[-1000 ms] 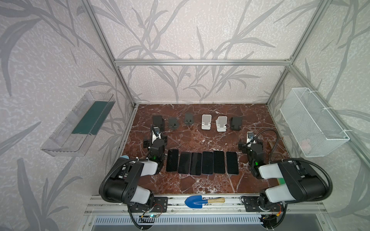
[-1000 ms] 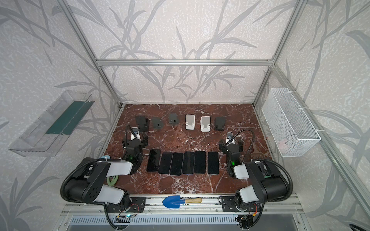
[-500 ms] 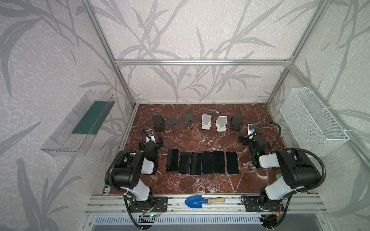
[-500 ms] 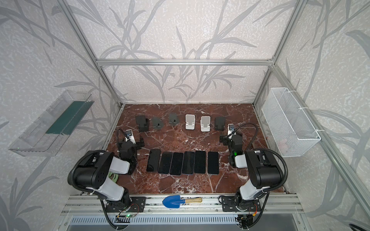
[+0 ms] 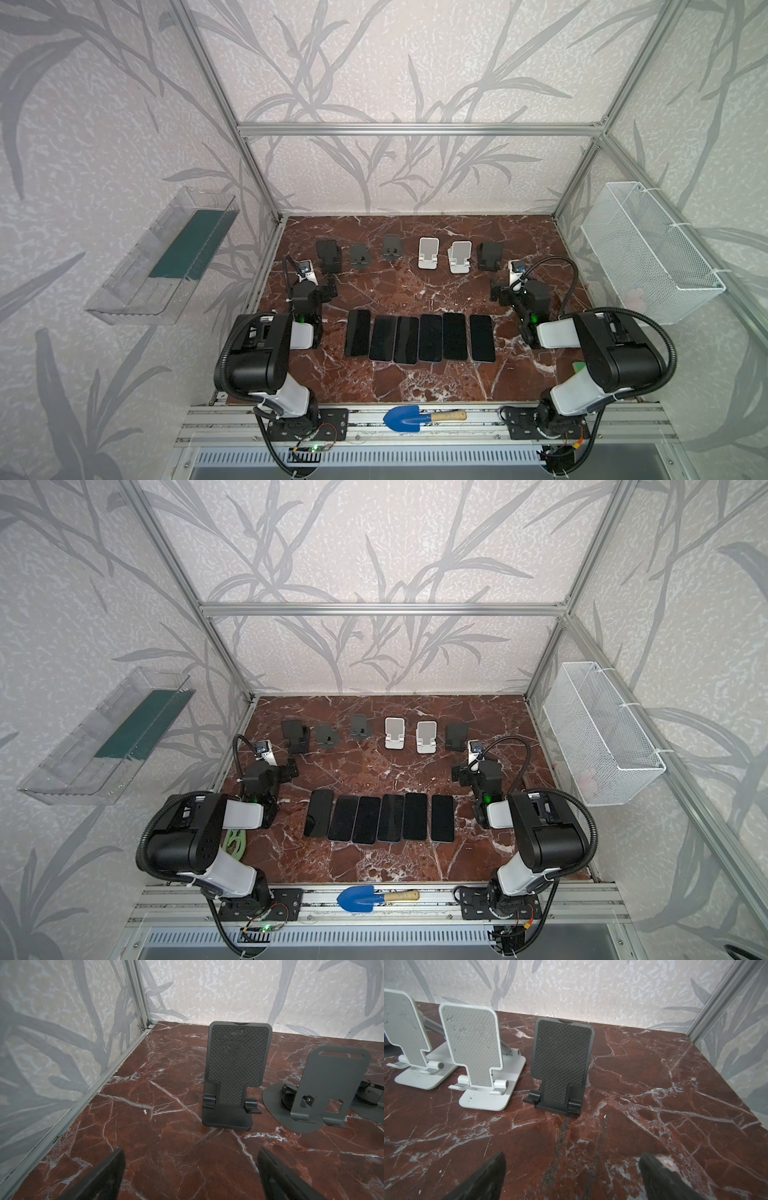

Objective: Remove the phone from the phone stand
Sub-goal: Reset both arms

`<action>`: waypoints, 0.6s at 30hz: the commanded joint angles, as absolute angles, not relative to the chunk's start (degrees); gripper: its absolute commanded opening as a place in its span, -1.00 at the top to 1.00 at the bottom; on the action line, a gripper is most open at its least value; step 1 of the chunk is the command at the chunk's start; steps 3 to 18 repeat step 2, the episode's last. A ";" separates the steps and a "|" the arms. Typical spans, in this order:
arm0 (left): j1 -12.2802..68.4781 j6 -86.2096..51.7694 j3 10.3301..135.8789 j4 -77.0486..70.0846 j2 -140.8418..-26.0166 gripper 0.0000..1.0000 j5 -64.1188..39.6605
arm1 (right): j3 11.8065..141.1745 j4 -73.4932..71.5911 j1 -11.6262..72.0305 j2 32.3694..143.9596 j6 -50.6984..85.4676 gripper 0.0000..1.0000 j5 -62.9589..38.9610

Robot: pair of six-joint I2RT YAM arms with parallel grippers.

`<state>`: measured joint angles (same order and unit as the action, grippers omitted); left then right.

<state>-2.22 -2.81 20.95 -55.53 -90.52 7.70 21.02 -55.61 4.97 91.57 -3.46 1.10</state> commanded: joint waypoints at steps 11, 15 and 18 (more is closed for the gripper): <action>-2.11 -3.16 21.16 -54.92 -89.67 -0.99 6.77 | 21.54 -56.06 5.18 90.93 -3.78 -0.98 0.62; -2.11 -3.16 21.16 -54.92 -89.67 -0.99 6.77 | 21.54 -56.06 5.18 90.93 -3.78 -0.98 0.62; -2.11 -3.16 21.16 -54.92 -89.67 -0.99 6.77 | 21.54 -56.06 5.18 90.93 -3.78 -0.98 0.62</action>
